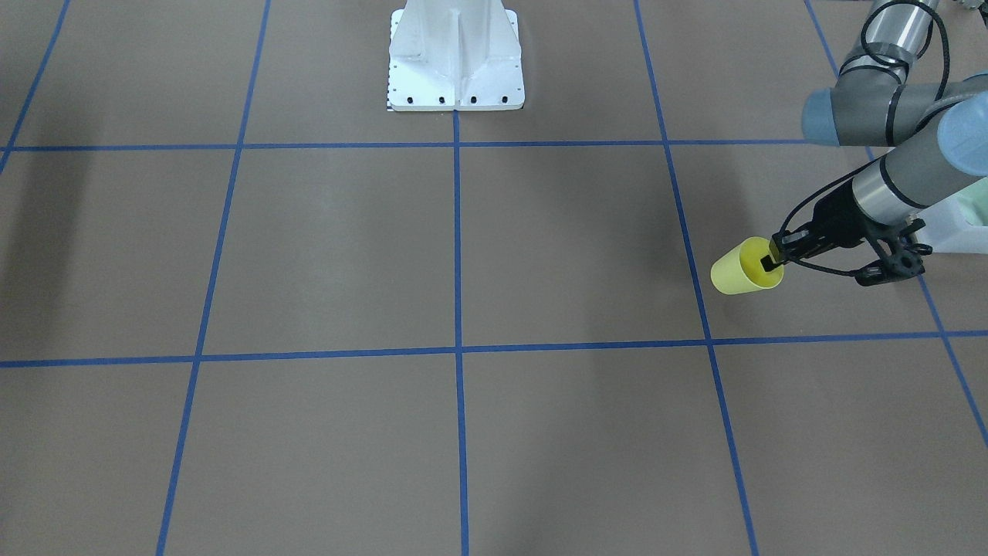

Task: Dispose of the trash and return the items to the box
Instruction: 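Carry the cup toward the bin while the right gripper drops cloth in tray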

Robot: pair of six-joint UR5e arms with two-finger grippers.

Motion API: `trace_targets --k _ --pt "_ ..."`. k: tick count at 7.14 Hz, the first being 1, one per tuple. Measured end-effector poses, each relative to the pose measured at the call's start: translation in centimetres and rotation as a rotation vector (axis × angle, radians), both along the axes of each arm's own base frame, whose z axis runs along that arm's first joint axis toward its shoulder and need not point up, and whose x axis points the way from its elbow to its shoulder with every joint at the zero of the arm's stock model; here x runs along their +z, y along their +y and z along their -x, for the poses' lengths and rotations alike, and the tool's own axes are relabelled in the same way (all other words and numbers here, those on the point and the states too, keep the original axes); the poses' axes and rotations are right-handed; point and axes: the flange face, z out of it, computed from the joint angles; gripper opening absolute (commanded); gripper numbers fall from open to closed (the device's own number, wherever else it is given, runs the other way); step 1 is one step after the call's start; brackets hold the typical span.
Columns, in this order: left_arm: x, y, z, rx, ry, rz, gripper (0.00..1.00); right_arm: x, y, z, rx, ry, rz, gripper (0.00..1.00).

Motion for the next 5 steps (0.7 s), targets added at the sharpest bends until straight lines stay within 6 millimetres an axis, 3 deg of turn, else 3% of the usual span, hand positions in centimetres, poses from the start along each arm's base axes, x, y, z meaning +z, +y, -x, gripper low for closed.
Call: trace_targets --k 1,2,4,5 --pt "-2.0 -0.9 1.5 -0.021 0.0 0.013 0.0 2.5 1.2 -0.8 -0.024 -0.002 0.019 0.0" --pt "-2.7 -2.0 4.0 -0.037 0.004 0.004 0.0 5.6 1.9 -1.6 -0.045 -0.005 0.042 0.0" --pt "-1.3 -4.2 11.9 -0.03 -0.042 -0.068 0.0 13.0 1.8 -2.3 -0.071 0.009 0.029 0.0" --pt "-0.2 -4.8 16.5 -0.014 -0.077 -0.104 0.0 16.2 2.0 -2.4 -0.073 0.015 0.016 0.57"
